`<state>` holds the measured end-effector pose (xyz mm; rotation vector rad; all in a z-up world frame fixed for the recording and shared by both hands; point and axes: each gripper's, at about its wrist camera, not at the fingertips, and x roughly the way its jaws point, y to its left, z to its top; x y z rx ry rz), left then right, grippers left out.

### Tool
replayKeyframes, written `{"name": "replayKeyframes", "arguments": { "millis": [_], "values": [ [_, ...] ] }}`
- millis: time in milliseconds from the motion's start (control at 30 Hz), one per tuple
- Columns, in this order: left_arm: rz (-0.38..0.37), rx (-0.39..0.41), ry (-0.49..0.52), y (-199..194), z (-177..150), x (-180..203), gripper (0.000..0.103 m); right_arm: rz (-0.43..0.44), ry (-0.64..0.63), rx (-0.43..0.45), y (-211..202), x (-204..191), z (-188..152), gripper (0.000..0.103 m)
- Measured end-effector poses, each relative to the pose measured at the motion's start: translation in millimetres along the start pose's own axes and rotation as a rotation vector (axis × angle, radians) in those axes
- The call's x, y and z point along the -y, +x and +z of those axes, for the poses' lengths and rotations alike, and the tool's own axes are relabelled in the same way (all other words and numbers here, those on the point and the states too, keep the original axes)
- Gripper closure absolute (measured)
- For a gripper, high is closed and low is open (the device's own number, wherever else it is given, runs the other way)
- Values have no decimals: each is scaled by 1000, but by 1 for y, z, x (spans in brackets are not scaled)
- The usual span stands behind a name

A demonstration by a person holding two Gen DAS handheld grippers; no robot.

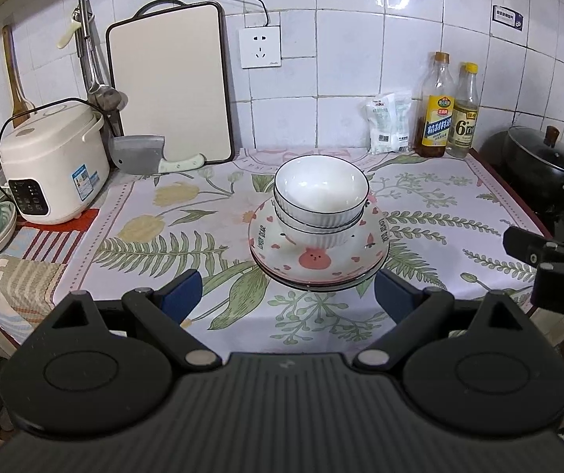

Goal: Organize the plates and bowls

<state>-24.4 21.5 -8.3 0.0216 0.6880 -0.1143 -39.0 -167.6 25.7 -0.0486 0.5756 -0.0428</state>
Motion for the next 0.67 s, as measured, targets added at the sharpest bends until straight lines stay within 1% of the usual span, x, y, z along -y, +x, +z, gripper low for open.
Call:
{"name": "replayKeyframes", "arguments": {
  "millis": [133, 333, 400, 667],
  "values": [
    [4, -4, 7, 1, -2, 1, 8, -10, -1, -6, 0, 1, 0, 2],
    [5, 1, -8, 1, -2, 0, 8, -17, 5, -16, 1, 5, -2, 2],
    [4, 0, -22, 2, -2, -1, 4, -18, 5, -16, 1, 4, -2, 2],
    [4, 4, -24, 1, -2, -3, 4, -16, -1, -15, 1, 3, -2, 2]
  ]
}}
